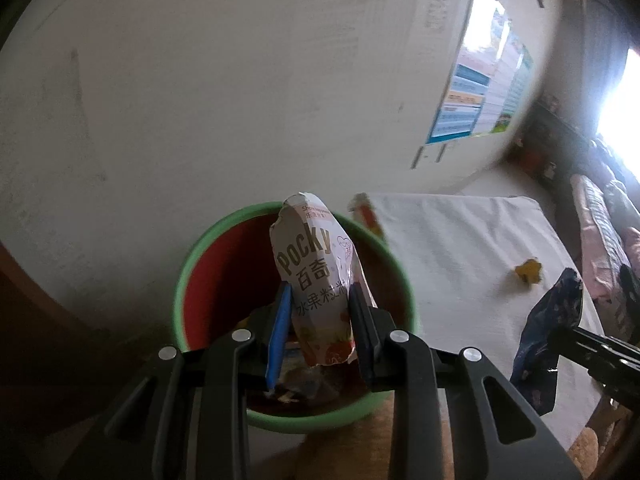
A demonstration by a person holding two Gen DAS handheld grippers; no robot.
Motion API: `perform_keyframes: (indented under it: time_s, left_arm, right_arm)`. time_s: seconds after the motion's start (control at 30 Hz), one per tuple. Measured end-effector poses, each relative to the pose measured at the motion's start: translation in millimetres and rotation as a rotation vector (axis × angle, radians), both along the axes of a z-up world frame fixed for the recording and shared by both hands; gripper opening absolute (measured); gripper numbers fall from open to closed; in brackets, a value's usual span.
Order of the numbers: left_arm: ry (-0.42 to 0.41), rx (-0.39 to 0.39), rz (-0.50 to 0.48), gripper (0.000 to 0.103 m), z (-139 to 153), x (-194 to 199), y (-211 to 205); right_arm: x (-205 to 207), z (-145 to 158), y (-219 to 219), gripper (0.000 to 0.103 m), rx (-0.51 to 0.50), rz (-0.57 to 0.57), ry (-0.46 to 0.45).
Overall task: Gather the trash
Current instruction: 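Carry the Pocky box and silver wrapper over the bin with both grippers, then open both grippers to drop the box and wrapper into the bin, then grasp the pink strawberry-print bag with the right gripper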
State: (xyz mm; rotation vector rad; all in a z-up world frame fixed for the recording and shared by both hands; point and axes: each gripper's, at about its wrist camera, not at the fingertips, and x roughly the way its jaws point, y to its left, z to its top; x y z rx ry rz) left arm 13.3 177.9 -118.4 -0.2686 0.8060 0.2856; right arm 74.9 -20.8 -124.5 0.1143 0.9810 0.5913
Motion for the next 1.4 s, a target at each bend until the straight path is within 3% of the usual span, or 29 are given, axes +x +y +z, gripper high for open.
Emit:
perform_keyframes:
  time_s: [0.5,0.53,0.63,0.83,1.0,1.13,1.2,1.3,1.4]
  left_arm:
    - [0.044,-0.018,0.103,0.030,-16,-6,42]
    - [0.046,-0.016,0.112,0.030,-17,-6,43]
    - [0.045,-0.021,0.132,0.046,-20,-7,47]
    - [0.049,-0.015,0.130,0.053,-20,-7,45]
    - [0.054,-0.022,0.116,0.056,-20,-11,43]
    - [0.062,-0.020,0.103,0.057,-22,-8,36]
    - [0.065,-0.016,0.095,0.057,-22,-6,33]
    - [0.069,-0.010,0.078,0.057,-21,-3,25]
    - [0.073,0.002,0.053,0.057,-18,-1,15]
  right_arm:
    - [26,3,90,0.025,-0.043,0.154,-0.038]
    - [27,2,93,0.029,-0.043,0.158,-0.038]
    - [28,1,100,0.049,-0.036,0.163,-0.041]
    - [30,0,92,0.061,-0.016,0.144,-0.041]
    - [44,-9,37,0.066,-0.031,-0.004,-0.037]
    - [71,-25,-53,0.066,-0.076,-0.269,-0.016]
    - [82,-33,-99,0.072,-0.103,-0.419,-0.003]
    - [96,-55,-161,0.078,-0.091,-0.623,0.084]
    - [110,-83,-200,0.078,-0.072,-0.740,0.196]
